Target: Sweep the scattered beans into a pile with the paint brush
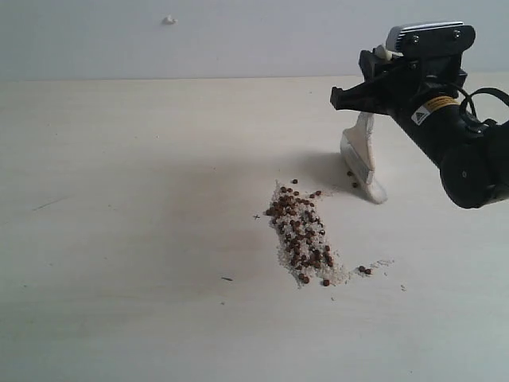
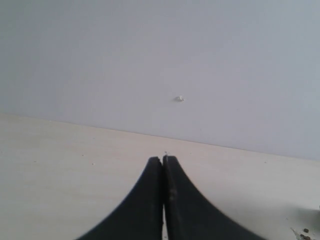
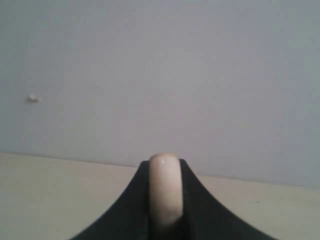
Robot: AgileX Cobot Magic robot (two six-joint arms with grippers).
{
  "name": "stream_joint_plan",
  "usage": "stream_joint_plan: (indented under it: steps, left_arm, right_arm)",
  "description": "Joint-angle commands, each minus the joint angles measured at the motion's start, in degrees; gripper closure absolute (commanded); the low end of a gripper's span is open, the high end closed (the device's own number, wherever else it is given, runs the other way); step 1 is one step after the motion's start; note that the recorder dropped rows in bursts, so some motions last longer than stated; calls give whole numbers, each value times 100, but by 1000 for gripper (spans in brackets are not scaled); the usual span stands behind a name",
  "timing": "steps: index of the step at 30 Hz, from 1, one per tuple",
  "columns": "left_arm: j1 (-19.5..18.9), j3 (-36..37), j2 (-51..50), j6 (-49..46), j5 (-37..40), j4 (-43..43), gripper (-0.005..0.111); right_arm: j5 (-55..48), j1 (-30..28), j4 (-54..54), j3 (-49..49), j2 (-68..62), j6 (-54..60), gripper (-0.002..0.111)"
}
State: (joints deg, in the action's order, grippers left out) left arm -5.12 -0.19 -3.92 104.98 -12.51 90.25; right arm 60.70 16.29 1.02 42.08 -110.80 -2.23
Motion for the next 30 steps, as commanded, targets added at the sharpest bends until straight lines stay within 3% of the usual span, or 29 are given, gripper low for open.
stream_joint_plan:
  steps: [1, 15, 25, 30]
  left_arm:
    - [-2, 19, 22, -4, 23, -19, 107]
    - [-2, 19, 22, -4, 23, -19, 107]
    - [-2, 19, 22, -4, 23, -19, 107]
    - [-2, 19, 22, -4, 23, -19, 107]
  right_arm:
    - [-282, -5, -565, 10, -48, -846, 108]
    - [-382, -5, -2088, 10, -48, -2365, 108]
    - [-565, -5, -1485, 10, 480, -2100, 108]
    - [-1723, -5, -1485, 10, 1195, -1824, 108]
